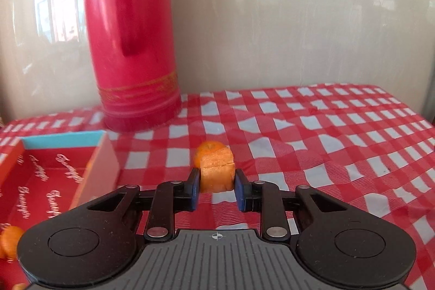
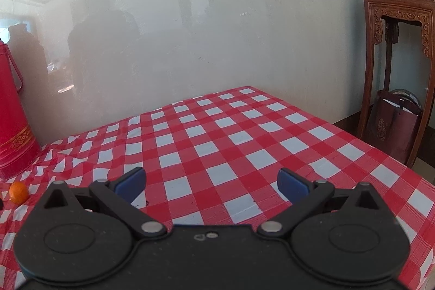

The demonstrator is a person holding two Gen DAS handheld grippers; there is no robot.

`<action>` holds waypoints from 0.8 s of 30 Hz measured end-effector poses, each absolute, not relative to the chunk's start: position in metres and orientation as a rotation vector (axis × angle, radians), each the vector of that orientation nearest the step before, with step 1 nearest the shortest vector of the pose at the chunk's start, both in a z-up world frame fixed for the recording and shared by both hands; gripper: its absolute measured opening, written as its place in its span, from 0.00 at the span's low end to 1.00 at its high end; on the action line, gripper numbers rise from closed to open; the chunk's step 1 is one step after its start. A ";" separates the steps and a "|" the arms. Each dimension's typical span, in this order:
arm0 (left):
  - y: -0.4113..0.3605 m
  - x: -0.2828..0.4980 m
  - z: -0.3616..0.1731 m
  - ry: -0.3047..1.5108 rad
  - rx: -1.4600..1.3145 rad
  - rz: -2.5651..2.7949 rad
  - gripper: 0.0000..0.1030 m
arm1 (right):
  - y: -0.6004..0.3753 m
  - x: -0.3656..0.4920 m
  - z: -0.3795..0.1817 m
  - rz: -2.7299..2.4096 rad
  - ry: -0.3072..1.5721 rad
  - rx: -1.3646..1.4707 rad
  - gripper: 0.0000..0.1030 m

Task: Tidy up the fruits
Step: 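Carry the fruit chunk with the left tool into the box and release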

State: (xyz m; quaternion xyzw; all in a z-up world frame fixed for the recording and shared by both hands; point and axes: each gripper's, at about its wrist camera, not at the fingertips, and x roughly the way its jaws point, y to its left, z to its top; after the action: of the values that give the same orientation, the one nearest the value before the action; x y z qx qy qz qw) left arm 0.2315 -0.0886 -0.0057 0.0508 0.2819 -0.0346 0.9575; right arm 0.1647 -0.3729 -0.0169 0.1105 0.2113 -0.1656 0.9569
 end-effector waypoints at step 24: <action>0.058 0.164 0.021 0.551 0.091 0.114 0.26 | -0.298 0.179 -0.003 -0.202 0.429 0.215 0.94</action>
State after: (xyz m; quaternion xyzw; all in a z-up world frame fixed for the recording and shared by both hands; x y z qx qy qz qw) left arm 0.1637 0.0579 0.0210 0.0449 0.2718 0.0562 0.9597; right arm 0.1787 -0.2977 -0.0032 0.1062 0.2121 -0.0997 0.9663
